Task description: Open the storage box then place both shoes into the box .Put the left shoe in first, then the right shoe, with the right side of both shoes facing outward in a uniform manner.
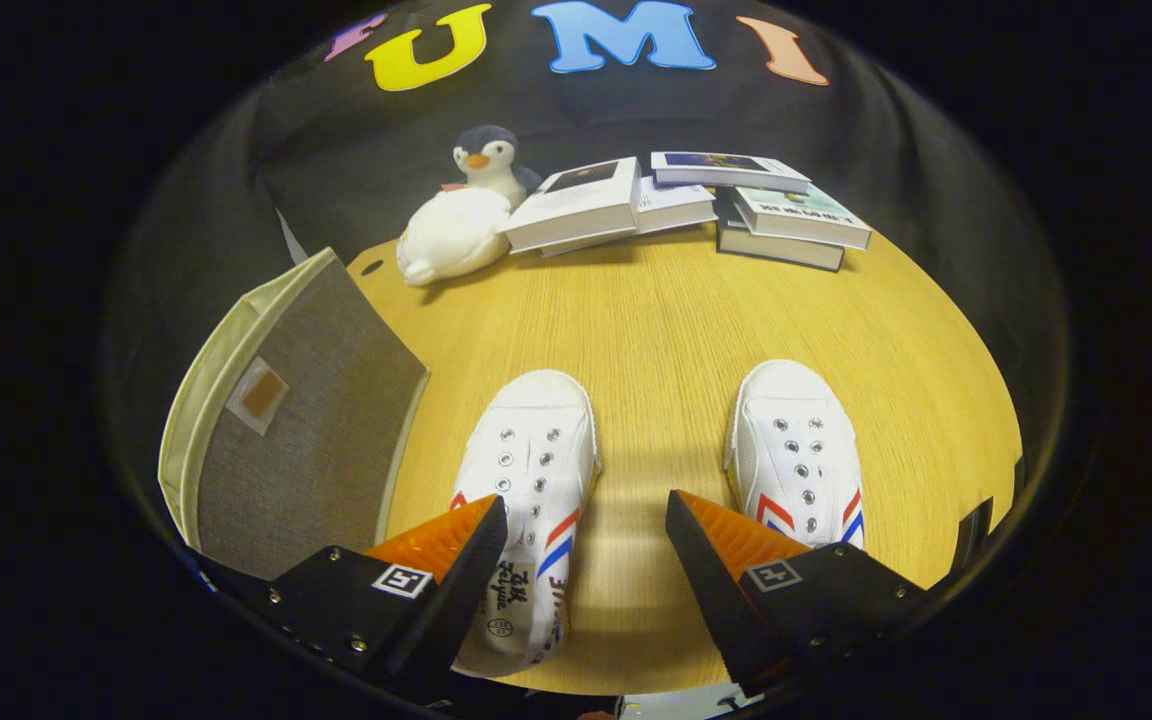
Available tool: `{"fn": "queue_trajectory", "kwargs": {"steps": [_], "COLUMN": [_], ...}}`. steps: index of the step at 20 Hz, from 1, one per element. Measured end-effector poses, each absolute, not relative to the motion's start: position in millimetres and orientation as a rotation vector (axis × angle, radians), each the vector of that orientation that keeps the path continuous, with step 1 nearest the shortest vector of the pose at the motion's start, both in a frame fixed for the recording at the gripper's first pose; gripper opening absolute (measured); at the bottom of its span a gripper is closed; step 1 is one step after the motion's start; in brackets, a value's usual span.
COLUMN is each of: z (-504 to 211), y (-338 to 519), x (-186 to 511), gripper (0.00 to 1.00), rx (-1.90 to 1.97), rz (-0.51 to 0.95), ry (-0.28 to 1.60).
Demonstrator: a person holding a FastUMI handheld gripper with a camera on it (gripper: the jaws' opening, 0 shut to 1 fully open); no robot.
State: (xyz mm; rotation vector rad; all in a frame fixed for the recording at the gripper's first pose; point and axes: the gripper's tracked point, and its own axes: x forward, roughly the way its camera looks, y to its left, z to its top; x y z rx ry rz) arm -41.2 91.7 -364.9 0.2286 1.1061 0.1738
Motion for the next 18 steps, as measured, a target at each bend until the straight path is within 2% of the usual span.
{"fn": "queue_trajectory", "kwargs": {"steps": [8, 11, 12, 13, 14, 18], "z": [-385.1, -382.4, -380.7, -379.8, -379.9, -377.8], "y": [100.7, 112.2, 117.3, 120.5, 120.7, 118.8], "x": [-50.8, -51.0, -50.3, -49.7, -50.0, -51.5], "gripper": [0.97, 0.76, 0.59, 0.49, 0.30, 0.29], "rx": [0.264, 0.316, 0.327, 0.331, 0.318, 0.287], "rz": [0.169, 0.197, 0.206, 0.206, 0.198, 0.194], "ry": [1.216, 1.236, 1.234, 1.237, 1.239, 1.268]}}
